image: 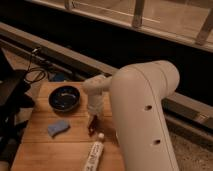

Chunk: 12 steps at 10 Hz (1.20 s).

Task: Drag the pepper across the table

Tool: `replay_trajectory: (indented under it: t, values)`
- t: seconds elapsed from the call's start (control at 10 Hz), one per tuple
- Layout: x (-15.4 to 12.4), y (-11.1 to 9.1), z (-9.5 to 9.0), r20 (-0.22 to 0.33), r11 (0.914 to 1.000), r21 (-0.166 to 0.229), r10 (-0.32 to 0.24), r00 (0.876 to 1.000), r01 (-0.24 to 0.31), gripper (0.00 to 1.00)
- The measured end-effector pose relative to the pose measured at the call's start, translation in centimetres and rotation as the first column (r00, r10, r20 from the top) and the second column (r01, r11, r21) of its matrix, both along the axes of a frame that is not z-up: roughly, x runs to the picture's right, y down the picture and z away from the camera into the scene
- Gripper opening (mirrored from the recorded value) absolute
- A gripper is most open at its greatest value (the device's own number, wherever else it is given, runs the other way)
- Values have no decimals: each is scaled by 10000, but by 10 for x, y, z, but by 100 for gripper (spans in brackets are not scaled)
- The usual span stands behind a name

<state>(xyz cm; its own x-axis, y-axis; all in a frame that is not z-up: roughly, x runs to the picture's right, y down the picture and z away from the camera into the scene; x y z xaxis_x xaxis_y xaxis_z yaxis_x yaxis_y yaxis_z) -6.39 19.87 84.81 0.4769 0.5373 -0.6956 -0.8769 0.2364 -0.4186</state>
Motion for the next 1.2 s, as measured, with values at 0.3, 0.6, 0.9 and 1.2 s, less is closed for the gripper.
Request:
replay_trajectory:
  t: [0.3, 0.6, 0.9, 1.2]
  values:
    - [-4, 3, 0, -28, 9998, 72, -173, 9998, 173, 18]
    - [-9, 2, -4, 187, 9997, 90, -208, 9996, 206, 0]
    - [-34, -8, -34, 1577, 9998, 140, -132, 9874, 111, 0]
    - [-50, -12, -50, 2382, 9998, 169, -163, 9711, 126, 0]
